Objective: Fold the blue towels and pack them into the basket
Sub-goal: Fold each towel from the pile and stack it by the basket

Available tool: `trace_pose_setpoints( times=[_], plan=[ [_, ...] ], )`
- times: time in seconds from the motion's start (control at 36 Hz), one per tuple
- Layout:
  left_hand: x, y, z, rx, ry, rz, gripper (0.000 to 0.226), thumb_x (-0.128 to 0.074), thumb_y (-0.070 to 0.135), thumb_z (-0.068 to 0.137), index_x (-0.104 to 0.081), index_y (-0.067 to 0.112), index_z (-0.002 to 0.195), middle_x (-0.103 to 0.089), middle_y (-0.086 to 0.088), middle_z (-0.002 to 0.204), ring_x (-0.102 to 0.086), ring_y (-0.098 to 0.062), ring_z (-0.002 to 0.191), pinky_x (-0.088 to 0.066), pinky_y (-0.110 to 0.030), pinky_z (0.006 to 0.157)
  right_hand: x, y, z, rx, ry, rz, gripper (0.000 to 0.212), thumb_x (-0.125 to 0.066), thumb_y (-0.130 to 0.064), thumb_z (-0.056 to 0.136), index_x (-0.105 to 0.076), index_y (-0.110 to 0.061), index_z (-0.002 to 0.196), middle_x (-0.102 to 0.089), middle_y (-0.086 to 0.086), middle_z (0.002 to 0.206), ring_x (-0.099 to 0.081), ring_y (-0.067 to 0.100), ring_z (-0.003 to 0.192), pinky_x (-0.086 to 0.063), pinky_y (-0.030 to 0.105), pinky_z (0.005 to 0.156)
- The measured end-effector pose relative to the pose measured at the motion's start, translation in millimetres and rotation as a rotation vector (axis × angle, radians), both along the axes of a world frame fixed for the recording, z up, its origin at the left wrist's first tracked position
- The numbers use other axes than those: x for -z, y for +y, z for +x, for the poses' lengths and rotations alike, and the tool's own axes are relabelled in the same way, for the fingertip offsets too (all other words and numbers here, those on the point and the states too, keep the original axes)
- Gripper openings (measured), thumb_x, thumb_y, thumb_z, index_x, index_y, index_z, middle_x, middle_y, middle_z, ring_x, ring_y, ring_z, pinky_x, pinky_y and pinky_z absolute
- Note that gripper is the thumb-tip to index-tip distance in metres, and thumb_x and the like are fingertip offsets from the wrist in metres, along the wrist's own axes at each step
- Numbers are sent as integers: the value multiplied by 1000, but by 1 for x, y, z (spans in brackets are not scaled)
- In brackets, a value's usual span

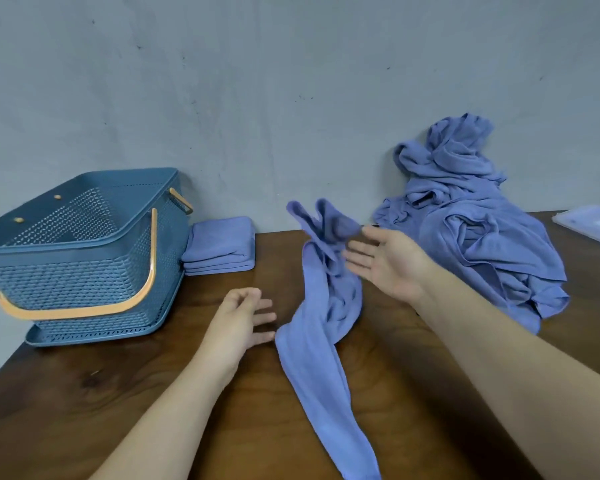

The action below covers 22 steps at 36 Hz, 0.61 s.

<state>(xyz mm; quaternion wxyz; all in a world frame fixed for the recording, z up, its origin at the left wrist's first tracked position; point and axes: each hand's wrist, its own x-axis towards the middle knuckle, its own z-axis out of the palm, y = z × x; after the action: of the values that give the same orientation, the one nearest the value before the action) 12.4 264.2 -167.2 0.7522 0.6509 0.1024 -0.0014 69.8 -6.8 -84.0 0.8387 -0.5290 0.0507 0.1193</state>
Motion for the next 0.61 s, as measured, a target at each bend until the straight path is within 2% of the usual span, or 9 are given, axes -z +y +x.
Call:
trace_pose_setpoints(
  times=[0.03, 0.08, 0.17, 0.25, 0.33, 0.39, 0.47, 0.56, 0.61],
  plan=[
    [1, 0, 0, 4, -11, 25, 18, -57, 34, 110, -64, 21, 120, -76, -2, 115, -78, -17, 98, -64, -34, 69, 10, -1, 3, 18, -9, -124, 40, -55, -21, 110, -54, -13, 149, -59, 11, 144, -62, 30, 131, -48, 48, 114],
    [2, -1, -2, 39, -42, 87, 16, -60, 36, 108, -66, 25, 119, -76, 0, 116, -77, -12, 97, -64, -32, 71, 26, -1, 4, 12, -44, -328, 49, -57, -18, 108, -46, -19, 156, -59, 6, 145, -61, 25, 131, -49, 45, 111],
    [2, -3, -7, 112, -118, 299, 19, -65, 45, 104, -63, 36, 120, -77, 12, 111, -74, -3, 97, -60, -25, 71, 46, -3, 1, -37, -97, -495, 39, -63, -19, 105, -59, -23, 143, -68, 1, 136, -68, 17, 120, -55, 33, 95],
    [1, -6, -11, 222, -176, 479, 26, -66, 56, 99, -62, 42, 120, -76, 20, 107, -71, 1, 97, -58, -30, 82, 61, -2, -8, -35, -154, -628, 30, -66, -16, 100, -68, -28, 128, -72, 1, 128, -69, 15, 118, -56, 33, 100],
    [-2, -12, -20, 283, -238, 605, 25, -68, 63, 95, -67, 45, 112, -71, 23, 108, -68, 3, 101, -51, -16, 79, 76, 0, -21, 3, -294, -865, 28, -72, -17, 95, -70, -36, 116, -69, -12, 119, -66, -1, 109, -51, 24, 93],
    [-1, -17, -25, 296, -317, 753, 26, -68, 67, 93, -68, 47, 109, -64, 28, 113, -59, 5, 111, -45, -11, 84, 87, -2, -29, 74, -380, -1121, 29, -76, -27, 92, -66, -37, 117, -61, -16, 113, -63, 0, 102, -48, 20, 82],
    [-2, -26, -31, 267, -439, 968, 34, -64, 72, 91, -66, 44, 110, -54, 29, 116, -45, 5, 119, -39, -11, 92, 89, -5, -41, 108, -377, -1461, 40, -72, -64, 87, -58, -32, 108, -54, -12, 100, -54, 13, 96, -47, 32, 78],
    [-8, -33, -35, 166, -513, 1015, 34, -66, 71, 89, -66, 37, 90, -54, 22, 100, -47, -1, 106, -40, -14, 86, 81, -4, -47, 102, -305, -1514, 73, -52, -92, 78, -61, -19, 77, -60, -5, 76, -56, 12, 73, -46, 35, 62],
    [-10, -36, -38, 143, -556, 1032, 39, -66, 73, 87, -61, 35, 79, -53, 17, 89, -48, -4, 96, -42, -18, 81, 80, 0, -50, 63, -315, -1519, 75, -55, -90, 78, -61, -15, 72, -63, 1, 67, -57, 12, 60, -41, 34, 54]
  ],
)
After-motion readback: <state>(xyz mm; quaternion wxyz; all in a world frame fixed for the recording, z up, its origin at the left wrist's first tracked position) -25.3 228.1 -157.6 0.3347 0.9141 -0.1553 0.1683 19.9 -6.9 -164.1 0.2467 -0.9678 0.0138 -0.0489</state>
